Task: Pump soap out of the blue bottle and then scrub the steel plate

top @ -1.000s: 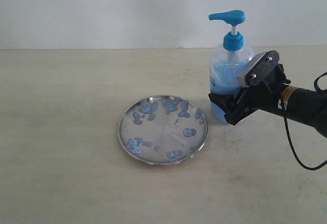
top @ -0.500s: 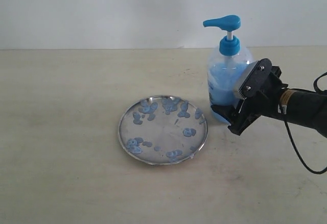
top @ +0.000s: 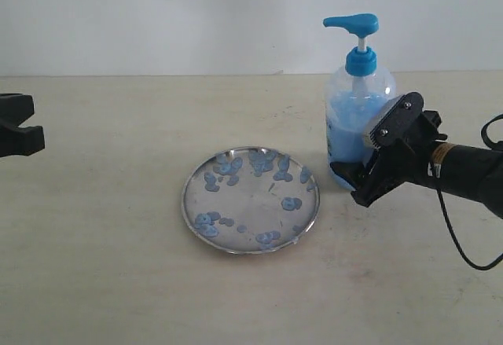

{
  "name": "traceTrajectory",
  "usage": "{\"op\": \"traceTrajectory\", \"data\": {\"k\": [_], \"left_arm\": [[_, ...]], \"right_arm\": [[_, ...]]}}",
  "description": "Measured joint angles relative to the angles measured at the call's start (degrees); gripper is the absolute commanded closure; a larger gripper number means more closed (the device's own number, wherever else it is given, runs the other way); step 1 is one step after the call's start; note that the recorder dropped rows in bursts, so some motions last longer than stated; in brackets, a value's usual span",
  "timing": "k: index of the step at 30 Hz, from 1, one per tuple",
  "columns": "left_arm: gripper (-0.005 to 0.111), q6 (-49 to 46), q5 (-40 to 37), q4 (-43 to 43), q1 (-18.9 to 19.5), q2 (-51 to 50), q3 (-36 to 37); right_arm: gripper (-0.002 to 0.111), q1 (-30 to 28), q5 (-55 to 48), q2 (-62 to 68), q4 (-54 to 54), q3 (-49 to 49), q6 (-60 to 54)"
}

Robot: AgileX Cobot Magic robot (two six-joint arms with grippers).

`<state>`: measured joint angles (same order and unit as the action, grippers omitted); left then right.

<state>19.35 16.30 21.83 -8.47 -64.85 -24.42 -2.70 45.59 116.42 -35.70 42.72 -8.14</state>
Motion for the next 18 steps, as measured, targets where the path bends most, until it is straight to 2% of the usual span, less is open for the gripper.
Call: {"op": "traceTrajectory", "data": {"k": [1, 2, 4, 8, 18], "left_arm": [[0.102, 2.11, 0.18, 1.95, 0.00, -0.10, 0.00], [0.102, 3.04, 0.45, 2.97, 0.00, -0.20, 0.00], [0.102, 4.88, 1.33, 5.32, 0.00, -0.20, 0.00], [0.102, 5.77, 1.85, 6.20, 0.00, -0.20, 0.00], [0.102, 5.99, 3.18, 6.44, 0.00, -0.20, 0.00]], "right_arm": [[0.043, 0.00, 0.00, 0.00, 0.23, -0.13, 0.71], [0.022, 0.00, 0.00, 0.00, 0.59, -0.24, 0.85], [0.004, 0.10, -0.67, 0.04, 2.41, -0.36, 1.40], [0.003, 0.12, -3.84, 0.86, 10.71, -0.68, 1.54], [0.003, 0.12, 2.90, 1.08, 11.88, -0.68, 13.21]]}}
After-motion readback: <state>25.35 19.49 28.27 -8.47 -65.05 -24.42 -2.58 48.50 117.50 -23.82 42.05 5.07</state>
